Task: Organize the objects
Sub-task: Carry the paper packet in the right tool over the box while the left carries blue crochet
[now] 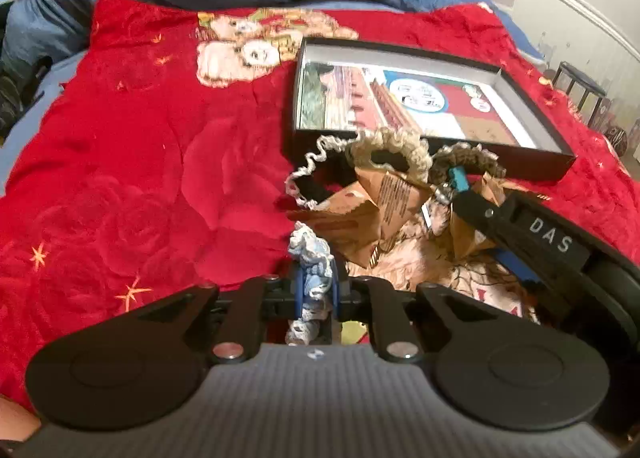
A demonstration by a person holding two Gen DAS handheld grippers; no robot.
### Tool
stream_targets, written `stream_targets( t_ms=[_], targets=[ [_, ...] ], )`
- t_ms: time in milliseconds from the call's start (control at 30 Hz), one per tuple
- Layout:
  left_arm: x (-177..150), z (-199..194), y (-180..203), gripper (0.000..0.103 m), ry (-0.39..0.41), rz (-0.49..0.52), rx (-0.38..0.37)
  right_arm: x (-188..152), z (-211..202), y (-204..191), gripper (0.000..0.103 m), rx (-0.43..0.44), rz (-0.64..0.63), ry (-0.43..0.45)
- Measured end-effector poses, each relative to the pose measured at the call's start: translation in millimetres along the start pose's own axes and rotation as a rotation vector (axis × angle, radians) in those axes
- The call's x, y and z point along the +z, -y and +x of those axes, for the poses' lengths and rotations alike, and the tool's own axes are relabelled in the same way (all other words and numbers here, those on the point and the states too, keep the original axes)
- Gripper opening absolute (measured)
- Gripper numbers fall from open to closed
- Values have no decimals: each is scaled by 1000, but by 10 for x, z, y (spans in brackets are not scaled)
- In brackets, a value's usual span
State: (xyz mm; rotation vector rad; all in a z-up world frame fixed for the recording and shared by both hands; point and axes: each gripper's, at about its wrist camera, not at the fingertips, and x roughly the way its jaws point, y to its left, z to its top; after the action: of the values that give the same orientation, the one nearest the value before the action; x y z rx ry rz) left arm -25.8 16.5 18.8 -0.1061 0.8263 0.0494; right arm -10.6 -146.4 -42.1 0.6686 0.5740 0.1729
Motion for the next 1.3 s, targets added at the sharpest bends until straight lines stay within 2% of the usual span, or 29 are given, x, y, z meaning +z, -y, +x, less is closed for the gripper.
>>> stream_targets(
  t_ms=[167, 300, 467, 633, 867, 967, 1067, 1200, 1267, 1300],
  targets=[
    [-13, -53, -34, 15, -10, -28, -20, -31, -144, 49, 44, 16, 28, 28],
    [-57, -148, 18, 15, 2, -6, -78, -36, -208, 85, 44, 53, 58, 49],
    [-106, -253, 117, 15, 68, 49, -104, -52, -303, 100, 44, 66, 69, 88],
    [-24, -355, 104, 15, 186, 55, -89, -68, -380, 59, 44, 105, 60, 120],
    [256, -419, -55, 15, 324, -6, -108, -25, -410, -64, 44, 128, 20, 128],
    [405, -344, -176, 15, 316, -46, -119, 55, -459, -139, 44, 135, 0, 145],
    [523, -303, -279, 15, 339, -43, -125, 193, -501, -232, 44, 143, -26, 161],
    [805, -216, -376, 15, 301, -28, -239, 471, -490, -389, 44, 160, -73, 156],
    [996, -198, -326, 15, 294, 22, -264, 662, -432, -495, 44, 161, -103, 135],
    [1094, -196, -277, 15, 296, 58, -249, 734, -398, -548, 44, 153, -112, 130]
  ],
)
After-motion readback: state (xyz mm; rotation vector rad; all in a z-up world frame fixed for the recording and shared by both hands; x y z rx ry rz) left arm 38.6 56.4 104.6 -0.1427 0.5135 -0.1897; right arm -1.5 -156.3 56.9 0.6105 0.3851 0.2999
